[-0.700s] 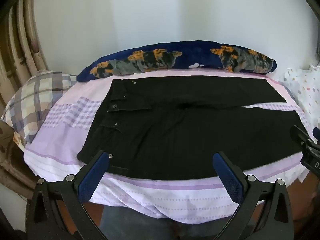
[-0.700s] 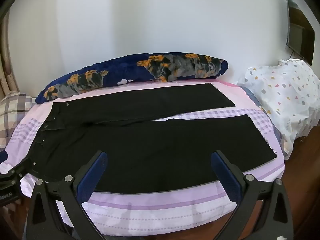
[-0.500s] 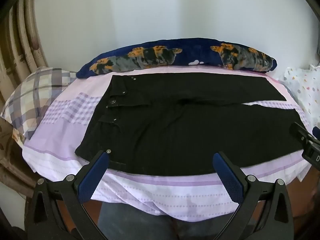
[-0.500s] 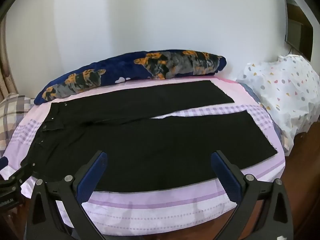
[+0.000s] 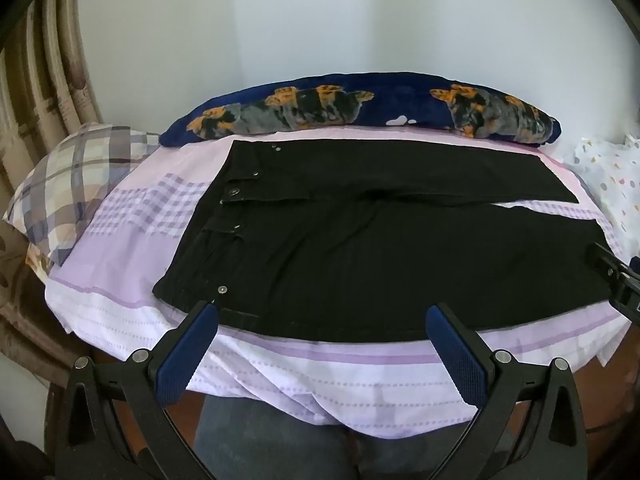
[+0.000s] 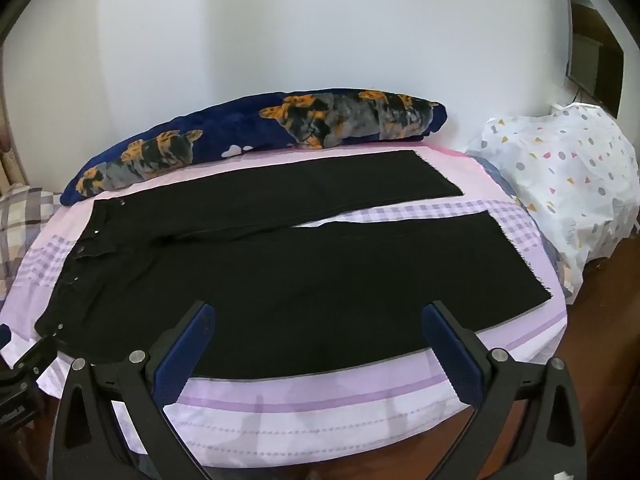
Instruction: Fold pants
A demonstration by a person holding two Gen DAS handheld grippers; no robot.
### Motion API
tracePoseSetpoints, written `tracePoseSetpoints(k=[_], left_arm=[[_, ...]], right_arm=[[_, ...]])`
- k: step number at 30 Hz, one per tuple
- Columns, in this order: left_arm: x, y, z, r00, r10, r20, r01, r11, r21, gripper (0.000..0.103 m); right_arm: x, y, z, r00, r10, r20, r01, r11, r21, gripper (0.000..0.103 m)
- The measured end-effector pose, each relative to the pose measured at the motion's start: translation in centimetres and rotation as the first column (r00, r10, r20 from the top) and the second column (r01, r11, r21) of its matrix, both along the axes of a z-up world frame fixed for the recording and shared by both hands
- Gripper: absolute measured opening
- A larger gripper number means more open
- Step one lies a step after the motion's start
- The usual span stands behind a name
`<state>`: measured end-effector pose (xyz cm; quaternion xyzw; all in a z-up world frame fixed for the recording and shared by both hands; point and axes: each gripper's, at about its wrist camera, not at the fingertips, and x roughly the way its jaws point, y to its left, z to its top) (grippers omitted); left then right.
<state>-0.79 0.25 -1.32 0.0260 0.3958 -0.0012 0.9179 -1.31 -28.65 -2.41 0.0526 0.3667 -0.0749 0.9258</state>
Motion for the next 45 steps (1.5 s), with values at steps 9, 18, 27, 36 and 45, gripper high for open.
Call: tracePoseSetpoints(k=[9,18,27,36,45], left_arm=[[0.2,0.2,-0.1,1.0,0.005,0.005,-0.005,1.0,0.012,0.103],[-0.2,0.4,-0.4,1.0,0.007,0.01,-0.007,1.0,0.013,0.103],[-0.2,0.5,-0.4,1.0,0.007,0.009,-0.007,1.0,0.012,0.103],[-0.3,0.7,-0.5,1.0,0.007,0.012,-0.007,1.0,0.015,0.103],[-0.3,1.0,-0.5,1.0,0.008,0.016,-0.008,1.0,0.018,0.103]], right_arm=[[0.0,0.6,-0.2,1.0,0.028,-0.007,-0.028,1.0,-0.006,0.103],[-0.1,0.5,-0.3,0.999,0.03,-0.012,-0.03,1.0,-0.001,0.103],[0.0,0.8,-0.5,0.999,0.033,-0.016,-0.033,0.999,-0.007,0.102],[0.0,0.7,-0.5,0.999,0.034,-0.016,-0.034,0.999,-0.006,0.102],[-0.1,0.2,-0.6,1.0,0.016,-0.014,-0.016,1.0,-0.01,0.1]])
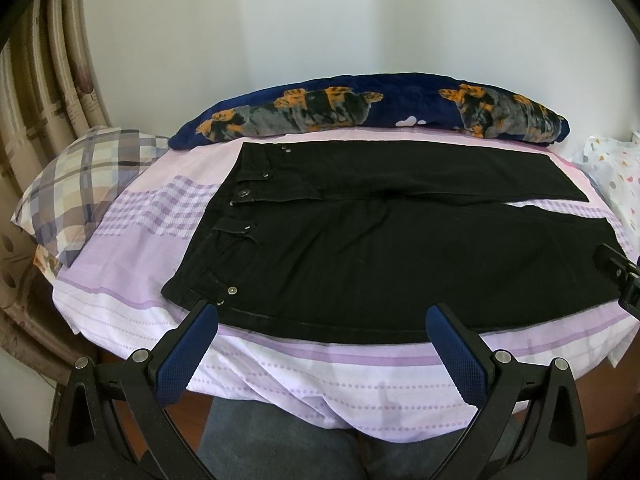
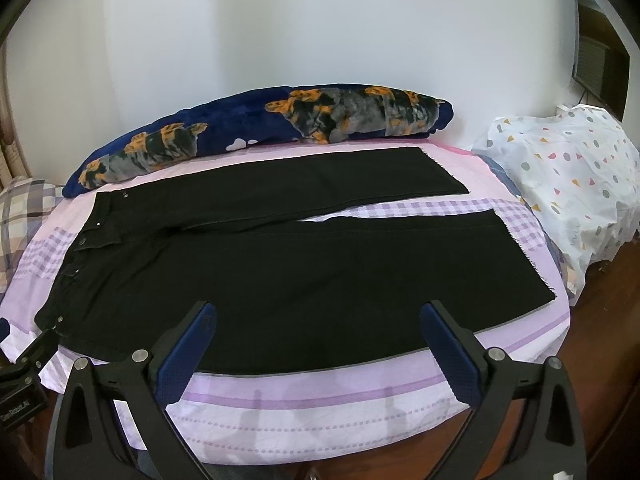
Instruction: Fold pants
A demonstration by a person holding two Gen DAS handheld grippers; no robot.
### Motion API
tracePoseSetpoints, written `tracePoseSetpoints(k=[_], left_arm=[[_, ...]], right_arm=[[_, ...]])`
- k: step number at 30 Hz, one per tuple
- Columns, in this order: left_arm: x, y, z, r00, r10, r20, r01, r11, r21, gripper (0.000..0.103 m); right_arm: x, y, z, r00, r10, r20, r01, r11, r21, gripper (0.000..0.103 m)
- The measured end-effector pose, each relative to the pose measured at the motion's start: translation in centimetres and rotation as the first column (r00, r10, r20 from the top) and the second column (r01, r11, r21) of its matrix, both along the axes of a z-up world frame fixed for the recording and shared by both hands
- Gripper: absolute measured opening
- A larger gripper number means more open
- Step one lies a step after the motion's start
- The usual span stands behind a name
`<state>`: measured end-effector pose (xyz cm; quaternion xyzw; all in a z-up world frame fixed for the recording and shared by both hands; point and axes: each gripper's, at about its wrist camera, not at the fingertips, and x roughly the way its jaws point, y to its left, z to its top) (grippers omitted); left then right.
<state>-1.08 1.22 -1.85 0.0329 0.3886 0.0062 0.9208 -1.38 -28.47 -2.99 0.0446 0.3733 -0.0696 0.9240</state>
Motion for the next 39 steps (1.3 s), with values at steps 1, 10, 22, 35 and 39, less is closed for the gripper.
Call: tracePoseSetpoints(k=[1,10,22,35,39], left_arm=[[0.1,0.1,0.0,1.0,0.001,0.001,-0.001,1.0,0.001,0.103],[-0.1,0.2,-0.1,1.0,0.0,-0.001,0.0,1.0,0.001,0.103],[0.0,0.4,-0.1,1.0,-0.002,0.0,0.002,1.0,0.004,0.103],[1.6,1.1,-0.5,1.0,-0.012,-0.027,0.011,1.0,-0.01,0.103],[2.4,1.5,-1.1,0.999,-0.013,-0.042,0.012,0.999,-0.033,0.103]], right_arm=[[0.0,0.0,0.0,1.0,0.0,-0.001,0.0,1.0,0.0,0.1],[0.2,0.0,-0.1,1.0,-0.01,-0.018,0.01,1.0,-0.007,0.099],[0.5,0.3,-0.4,1.0,-0.008,-0.029,0.008,1.0,-0.019,0.099],[0.8,0.3,-0.7,0.999,0.006,-0.042,-0.006,1.0,0.002,0.099],[1.0,0.2,-0.8,0.999,0.025,-0.044,-0.024,0.999,0.03,0.099]])
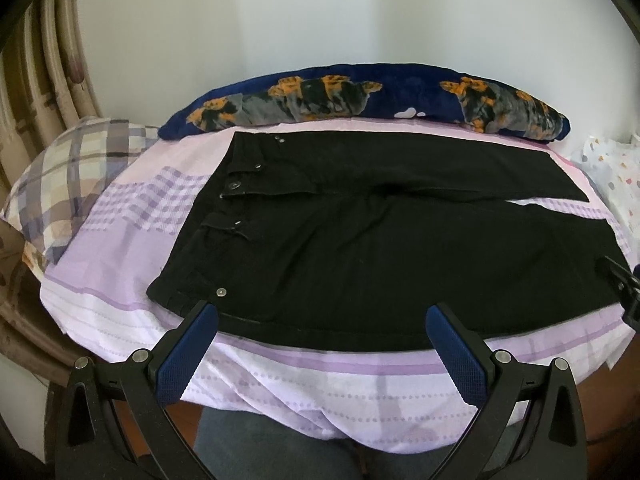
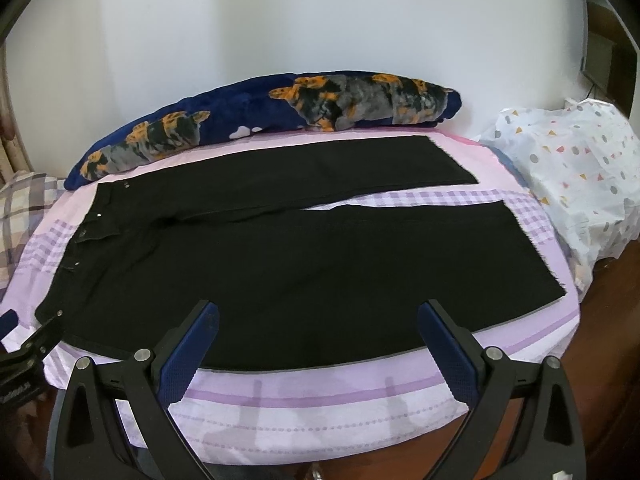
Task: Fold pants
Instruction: 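Lower both grippers onto the trousers and grasp the waistband edge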
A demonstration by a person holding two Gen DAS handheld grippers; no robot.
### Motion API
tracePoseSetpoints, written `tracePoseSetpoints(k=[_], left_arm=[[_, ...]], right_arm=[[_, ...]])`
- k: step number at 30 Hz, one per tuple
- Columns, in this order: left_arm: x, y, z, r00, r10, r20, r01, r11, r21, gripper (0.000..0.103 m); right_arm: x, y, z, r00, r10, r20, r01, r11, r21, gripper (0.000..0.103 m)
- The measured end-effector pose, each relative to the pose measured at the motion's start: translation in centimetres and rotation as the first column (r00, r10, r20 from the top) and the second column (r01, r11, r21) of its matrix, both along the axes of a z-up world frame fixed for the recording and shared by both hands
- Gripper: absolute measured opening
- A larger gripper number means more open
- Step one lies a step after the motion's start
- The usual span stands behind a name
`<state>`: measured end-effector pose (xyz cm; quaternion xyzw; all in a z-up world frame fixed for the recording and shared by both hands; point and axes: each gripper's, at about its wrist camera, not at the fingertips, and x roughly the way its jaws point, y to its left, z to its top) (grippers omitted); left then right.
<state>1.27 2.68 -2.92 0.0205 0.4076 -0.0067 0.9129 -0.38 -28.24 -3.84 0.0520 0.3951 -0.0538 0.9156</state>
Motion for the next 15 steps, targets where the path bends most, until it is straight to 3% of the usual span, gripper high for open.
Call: tracePoseSetpoints(k=[6,15], left_arm=[[2.7,2.4,0.0,0.999,0.037,0.003,-0.037,0.999,0.003,0.103],[12.6,9.6,1.6,0.996,0.087,-0.019,-0.088,0.995,-0.054,0.101]], right_arm=[[2.0,1.3,-0.6,0.996,0.066,-0.053,-0.063,0.997,0.041,0.099],[10.0,4.7,0.5,0.983,0.162,-0.081,-0.16,0.987,0.03,0.097]])
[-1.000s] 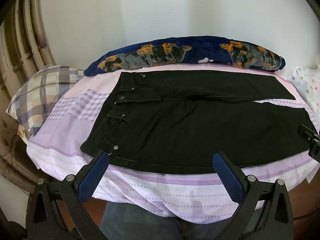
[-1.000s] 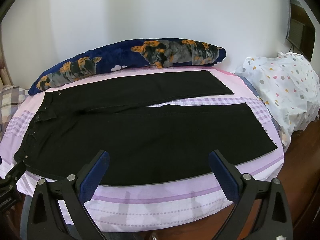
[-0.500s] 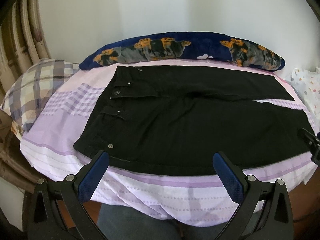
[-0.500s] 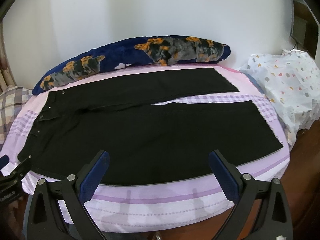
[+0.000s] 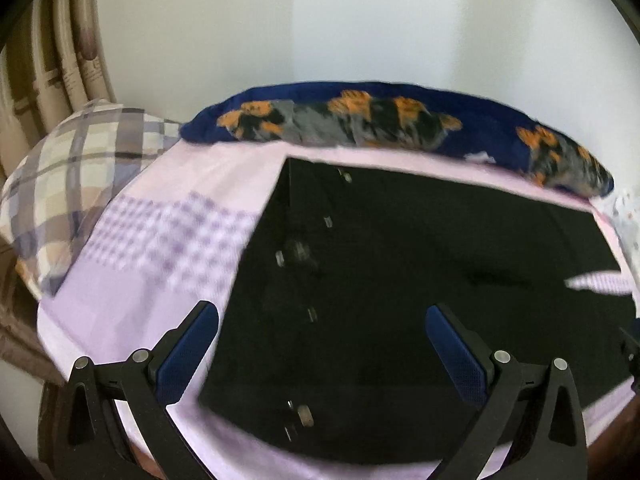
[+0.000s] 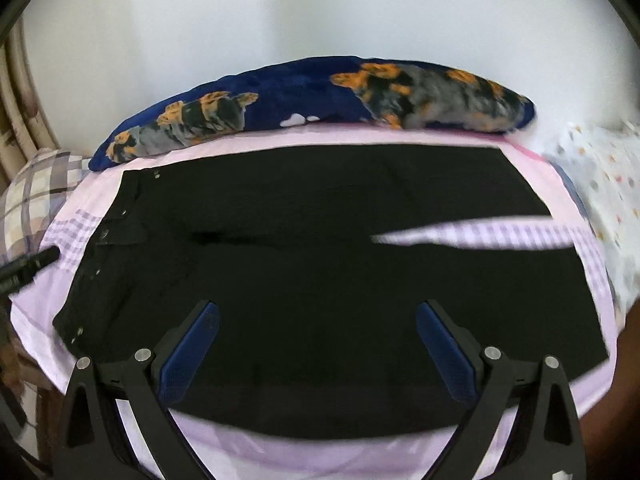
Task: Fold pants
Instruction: 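Lower both grippers onto the trousers and grasp the waistband edge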
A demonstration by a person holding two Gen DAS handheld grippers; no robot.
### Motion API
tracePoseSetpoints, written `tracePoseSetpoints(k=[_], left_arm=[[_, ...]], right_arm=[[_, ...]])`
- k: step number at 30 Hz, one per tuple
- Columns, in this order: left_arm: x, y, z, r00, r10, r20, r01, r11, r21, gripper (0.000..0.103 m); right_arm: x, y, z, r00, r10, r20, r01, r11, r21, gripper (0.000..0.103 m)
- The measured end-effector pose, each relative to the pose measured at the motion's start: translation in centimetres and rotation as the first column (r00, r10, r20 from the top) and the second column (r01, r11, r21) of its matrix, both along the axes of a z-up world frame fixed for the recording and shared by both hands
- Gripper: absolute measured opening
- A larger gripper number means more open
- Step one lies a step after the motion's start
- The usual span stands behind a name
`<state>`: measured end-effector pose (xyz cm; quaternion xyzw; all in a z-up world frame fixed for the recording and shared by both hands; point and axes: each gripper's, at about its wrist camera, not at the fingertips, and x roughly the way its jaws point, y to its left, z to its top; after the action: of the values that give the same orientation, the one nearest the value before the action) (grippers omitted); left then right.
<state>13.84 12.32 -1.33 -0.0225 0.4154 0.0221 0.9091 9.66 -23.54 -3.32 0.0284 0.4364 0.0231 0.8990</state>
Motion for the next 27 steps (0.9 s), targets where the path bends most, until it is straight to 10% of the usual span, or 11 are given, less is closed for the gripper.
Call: tracePoseSetpoints(k=[9,16,27], left_arm=[[11.9,5.9,-1.1,0.996,-0.012,-0.083,-0.005,0.979,-0.205,0.076],[20.2,9.3,-4.9,0.978,-0.086,-0.192,-0.015,0.88,-0.474,0.042],[25.7,11.3,-9.8,0.946,-0.169,-0.276,-0.036,0.793,-0.608,0.033]], right_arm=[[9.0,0.7,0.7,0.999,0.038,-0.014,-0.037,0.997,0.066,0.083],[14.1,1.2,-1.0,0.998,0.036,-0.059,-0.03,0.995,0.097,0.083],[18.9,3.0,-4.2,0.993,0.057,-0.103,-0.048,0.995,0.092,0.083]])
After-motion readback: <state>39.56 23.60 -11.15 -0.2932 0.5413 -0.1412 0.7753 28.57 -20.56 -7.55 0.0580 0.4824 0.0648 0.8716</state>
